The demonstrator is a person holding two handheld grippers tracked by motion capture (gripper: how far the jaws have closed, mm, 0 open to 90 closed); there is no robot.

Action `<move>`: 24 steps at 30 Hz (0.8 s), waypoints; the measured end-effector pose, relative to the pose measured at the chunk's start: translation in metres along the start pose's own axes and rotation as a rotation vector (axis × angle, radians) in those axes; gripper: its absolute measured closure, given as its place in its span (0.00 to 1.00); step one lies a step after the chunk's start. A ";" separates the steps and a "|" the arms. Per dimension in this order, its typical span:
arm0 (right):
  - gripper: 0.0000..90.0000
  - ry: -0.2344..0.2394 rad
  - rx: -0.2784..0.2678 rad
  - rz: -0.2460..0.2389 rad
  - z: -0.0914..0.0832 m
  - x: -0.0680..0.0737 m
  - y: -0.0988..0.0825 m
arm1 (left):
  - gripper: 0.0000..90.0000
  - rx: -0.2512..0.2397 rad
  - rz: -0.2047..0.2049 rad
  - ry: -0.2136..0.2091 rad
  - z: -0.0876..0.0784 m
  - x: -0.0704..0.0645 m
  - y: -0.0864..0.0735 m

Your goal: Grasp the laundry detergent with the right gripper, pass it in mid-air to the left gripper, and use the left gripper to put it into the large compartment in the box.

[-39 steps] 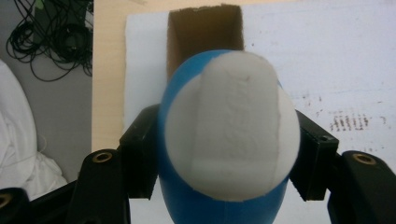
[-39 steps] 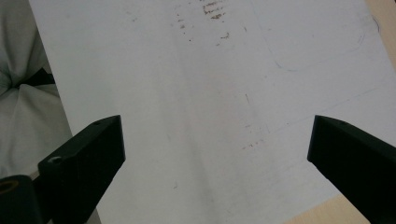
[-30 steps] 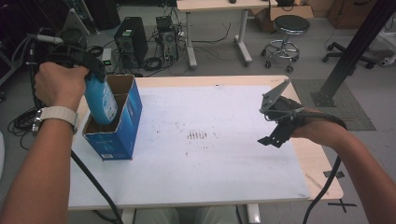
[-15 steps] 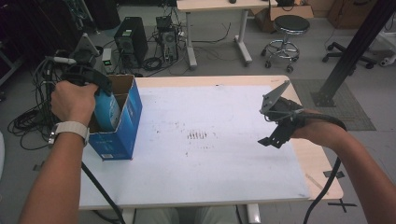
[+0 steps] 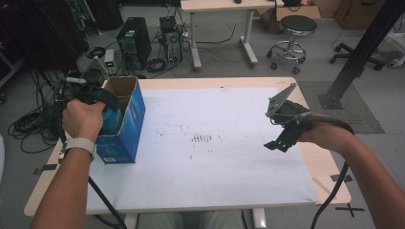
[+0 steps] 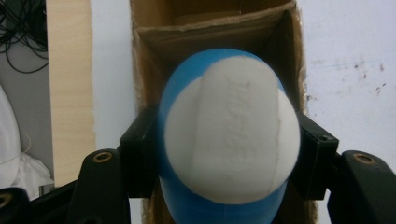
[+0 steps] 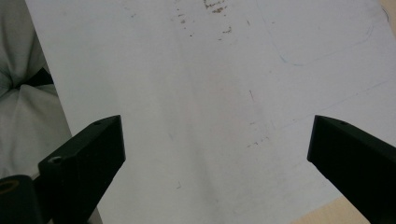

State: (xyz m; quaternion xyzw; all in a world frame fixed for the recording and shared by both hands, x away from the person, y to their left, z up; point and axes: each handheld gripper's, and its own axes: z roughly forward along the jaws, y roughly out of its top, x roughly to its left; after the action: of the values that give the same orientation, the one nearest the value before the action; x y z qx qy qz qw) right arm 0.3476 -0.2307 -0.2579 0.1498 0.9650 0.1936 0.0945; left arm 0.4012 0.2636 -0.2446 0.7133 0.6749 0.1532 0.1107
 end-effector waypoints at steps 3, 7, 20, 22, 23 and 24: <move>0.04 0.003 0.000 0.002 0.000 0.000 0.000 | 0.42 0.010 0.001 -0.004 0.009 0.000 -0.003; 0.04 0.003 0.000 0.004 0.000 0.000 0.000 | 0.42 0.026 0.009 -0.008 0.018 -0.002 -0.005; 0.04 0.012 0.009 0.008 0.005 0.000 0.002 | 0.42 0.052 0.022 -0.013 0.033 -0.003 -0.005; 0.04 0.012 0.008 0.007 0.005 0.000 0.002 | 0.42 0.054 0.021 -0.014 0.034 -0.002 -0.005; 0.04 0.012 0.007 0.007 0.005 0.000 0.002 | 0.42 0.053 0.021 -0.016 0.034 -0.002 -0.005; 0.04 0.012 0.007 0.007 0.005 0.000 0.002 | 0.42 0.052 0.020 -0.017 0.034 -0.002 -0.006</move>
State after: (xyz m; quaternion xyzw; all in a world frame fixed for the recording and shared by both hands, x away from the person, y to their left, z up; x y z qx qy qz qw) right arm 0.3497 -0.2272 -0.2616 0.1524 0.9656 0.1915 0.0872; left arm 0.4085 0.2640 -0.2782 0.7239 0.6705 0.1308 0.0965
